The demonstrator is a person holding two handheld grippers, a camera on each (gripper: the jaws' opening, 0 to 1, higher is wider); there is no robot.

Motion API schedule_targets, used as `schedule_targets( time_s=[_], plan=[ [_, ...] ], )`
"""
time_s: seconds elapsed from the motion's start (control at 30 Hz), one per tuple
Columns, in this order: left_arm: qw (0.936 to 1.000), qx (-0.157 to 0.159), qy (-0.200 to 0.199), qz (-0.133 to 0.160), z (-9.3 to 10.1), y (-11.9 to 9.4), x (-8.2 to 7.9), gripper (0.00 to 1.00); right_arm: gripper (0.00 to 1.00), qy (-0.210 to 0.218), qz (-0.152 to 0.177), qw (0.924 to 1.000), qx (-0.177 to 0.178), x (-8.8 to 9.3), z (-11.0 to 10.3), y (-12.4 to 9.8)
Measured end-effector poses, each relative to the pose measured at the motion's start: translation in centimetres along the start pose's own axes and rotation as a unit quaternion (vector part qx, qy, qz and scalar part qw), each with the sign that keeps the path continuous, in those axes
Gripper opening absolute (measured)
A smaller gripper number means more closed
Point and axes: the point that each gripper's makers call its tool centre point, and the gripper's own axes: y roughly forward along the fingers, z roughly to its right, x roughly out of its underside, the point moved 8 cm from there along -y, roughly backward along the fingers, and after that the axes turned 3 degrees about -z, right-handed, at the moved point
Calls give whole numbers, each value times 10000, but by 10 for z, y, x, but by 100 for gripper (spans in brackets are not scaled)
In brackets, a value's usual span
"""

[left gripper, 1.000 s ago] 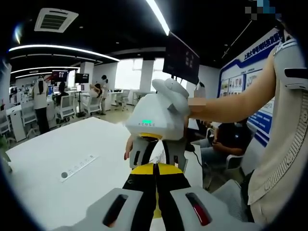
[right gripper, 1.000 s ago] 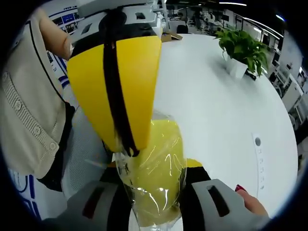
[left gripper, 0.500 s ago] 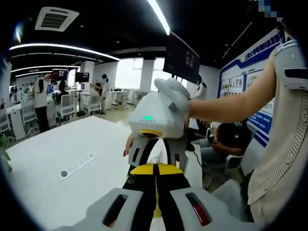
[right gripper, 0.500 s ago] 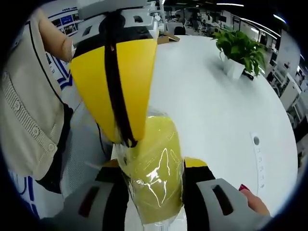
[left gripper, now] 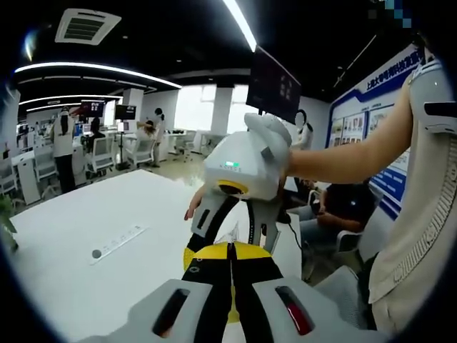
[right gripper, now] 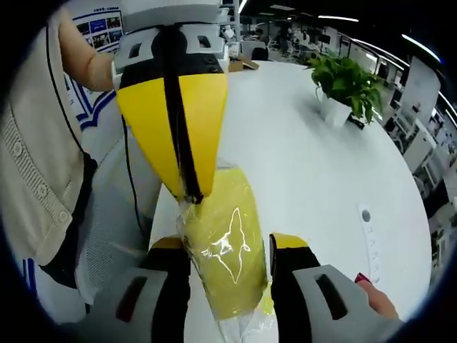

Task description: Compare the silicone blocks by pressing each to a similar depth, holding the contact briefly, and releasing to observe deformation and rebound differences across the visible hardness samples.

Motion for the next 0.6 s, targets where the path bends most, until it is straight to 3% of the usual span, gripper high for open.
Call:
schedule_targets(
  time_s=[0.3,0.6],
  plan=[
    [10000,-39,-61,-9,-2,1,3,0,49,-5,232,9992,320,3,-2,-4],
    [9999,-72,-141,35,-2,2,5,0,52,289,557,9966,525,10,-6,-7]
  ],
)
